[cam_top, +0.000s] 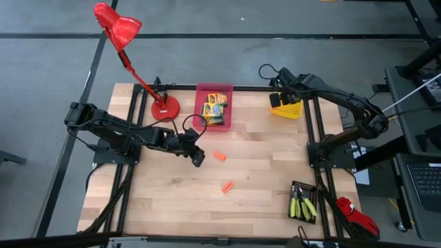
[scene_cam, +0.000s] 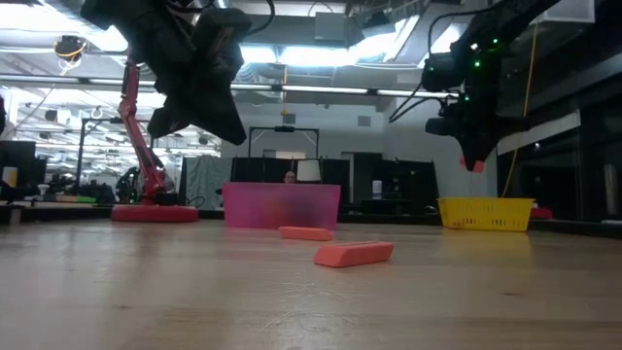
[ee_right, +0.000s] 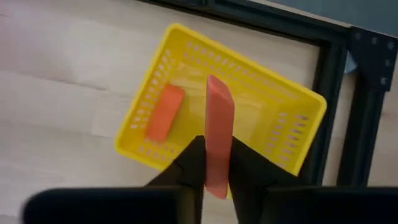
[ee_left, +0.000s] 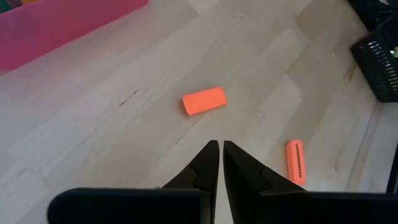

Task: Pick & Place School Supplies
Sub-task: Put the orange eraser into the yellow bin

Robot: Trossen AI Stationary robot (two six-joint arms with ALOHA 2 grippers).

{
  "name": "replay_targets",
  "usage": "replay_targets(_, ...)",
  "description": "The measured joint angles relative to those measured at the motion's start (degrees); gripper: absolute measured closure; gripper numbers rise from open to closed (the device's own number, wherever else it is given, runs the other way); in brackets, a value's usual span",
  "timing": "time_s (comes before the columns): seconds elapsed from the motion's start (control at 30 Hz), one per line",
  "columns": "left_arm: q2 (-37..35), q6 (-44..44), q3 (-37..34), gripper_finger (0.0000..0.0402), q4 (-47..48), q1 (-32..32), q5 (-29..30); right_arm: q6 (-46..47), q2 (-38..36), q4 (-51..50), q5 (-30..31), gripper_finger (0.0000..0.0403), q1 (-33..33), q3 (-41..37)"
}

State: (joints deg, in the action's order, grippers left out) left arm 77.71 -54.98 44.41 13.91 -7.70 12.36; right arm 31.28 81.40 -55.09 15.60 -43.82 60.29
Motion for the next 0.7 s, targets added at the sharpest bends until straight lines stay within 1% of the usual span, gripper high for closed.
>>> replay_targets(0.17,0.00,0.01,0.01,0.0382,-0.02,0.00,-0.14,-0.32,1.29,0.31,0.96,0.0258,-1.10,0.00)
replay_targets(0.23,0.00,0.04,0.01,0.0382,-0.02,0.00,-0.46,-0.30,1.55,0.12,1.36,0.0229,-1.56,0.00)
replay_targets(0.33,0.00,0.04,0.00,0.0382,0.00,0.00,-0.50,-0.06,1.56,0.07,0.58,0.0206,-1.74,0.00)
replay_targets(0.37,0.00,0.07,0.00,0.0382,0.12,0.00,-0.49,0.62,1.56,0.14,-1.08,0.0203,-1.64,0.00)
replay_targets(0.43,0.00,0.04,0.00,0.0382,1.47,0.00,-0.04,0.88,1.56,1.13,-7.23,0.0200,-0.21,0.00)
replay_targets(0.5,0.00,-0.76,0.00,0.0382,4.14,0.00,1.21,1.18,1.56,1.97,-14.00,0.0199,3.52,0.00)
replay_targets(0.57,0.00,-1.29,0.00,0.0382,6.95,0.00,2.15,2.13,1.56,2.89,-19.33,0.0199,9.14,0.00)
replay_targets(0.63,0.00,-1.27,0.00,0.0382,10.31,0.00,3.01,3.90,1.56,3.50,-21.00,0.0198,16.37,0.00)
replay_targets(0.7,0.02,-0.51,-0.05,0.0382,13.81,-0.36,4.44,6.25,1.56,5.49,-20.65,0.0198,23.89,0.00)
